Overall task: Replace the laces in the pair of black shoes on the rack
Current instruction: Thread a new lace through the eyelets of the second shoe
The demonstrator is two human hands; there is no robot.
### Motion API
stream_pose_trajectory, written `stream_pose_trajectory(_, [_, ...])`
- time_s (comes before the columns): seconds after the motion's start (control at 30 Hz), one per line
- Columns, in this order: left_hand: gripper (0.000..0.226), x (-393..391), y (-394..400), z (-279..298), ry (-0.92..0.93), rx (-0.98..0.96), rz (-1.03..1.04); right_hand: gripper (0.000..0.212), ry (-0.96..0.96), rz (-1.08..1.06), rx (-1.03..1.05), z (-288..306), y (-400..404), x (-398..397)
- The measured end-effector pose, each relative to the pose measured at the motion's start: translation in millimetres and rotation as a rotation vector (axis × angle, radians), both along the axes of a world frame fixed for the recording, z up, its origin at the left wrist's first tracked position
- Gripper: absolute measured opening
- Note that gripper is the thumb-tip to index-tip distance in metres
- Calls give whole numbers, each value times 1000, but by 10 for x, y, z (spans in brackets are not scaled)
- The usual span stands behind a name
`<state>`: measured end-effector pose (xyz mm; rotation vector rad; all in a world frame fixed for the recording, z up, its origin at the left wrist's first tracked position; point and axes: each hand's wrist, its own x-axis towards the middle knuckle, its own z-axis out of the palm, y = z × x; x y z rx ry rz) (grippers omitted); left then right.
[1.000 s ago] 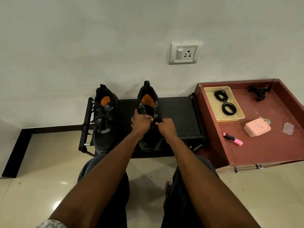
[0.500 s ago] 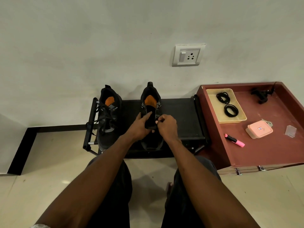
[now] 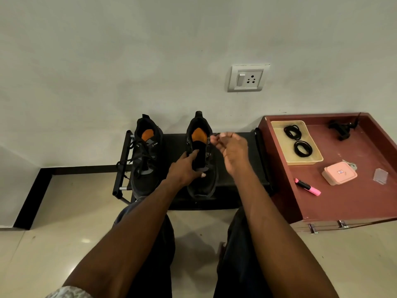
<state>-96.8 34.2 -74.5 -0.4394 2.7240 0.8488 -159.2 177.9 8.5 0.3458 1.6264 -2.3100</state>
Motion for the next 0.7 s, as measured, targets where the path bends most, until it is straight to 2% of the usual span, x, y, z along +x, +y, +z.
stream_pose_trajectory(0.1, [98,10,12,-1,0,22,12,13,144,-39,-369,624,120,-33])
stream_pose_trajectory(0.2, [98,5,7,9,-22,43,24,12,338,-1,-643,1220,224,-49])
stream_pose_trajectory(0.27, [97,5,7,21,-31,51,27,15,423,38,-742,1511,278,-51])
stream_pose_trajectory(0.33, [97,12,8,32,-24,57,26,16,465,11,-713,1586,297,-67])
stream_pose_trajectory(0.4, [98,12,6,31,-16,68,25,16,448,-121,-508,1429,265,-94])
stream_pose_trajectory(0.43, [98,17,9,32,-14,73,27,15,404,-215,-299,1271,243,-105])
stream_pose_trajectory(0.5, [99,29,9,28,-8,80,38,19,283,-318,325,793,197,-118])
stream_pose_trajectory(0.53, [99,31,9,23,-2,81,40,35,246,-258,620,529,174,-94])
stream_pose_trajectory(0.57, [99,33,13,15,6,80,39,49,263,-136,826,267,153,-62])
stream_pose_trajectory(0.6, [98,31,13,8,10,78,38,58,333,20,957,47,115,-20])
stream_pose_trajectory(0.7, [98,29,12,2,18,60,24,65,523,497,1233,-391,-26,108])
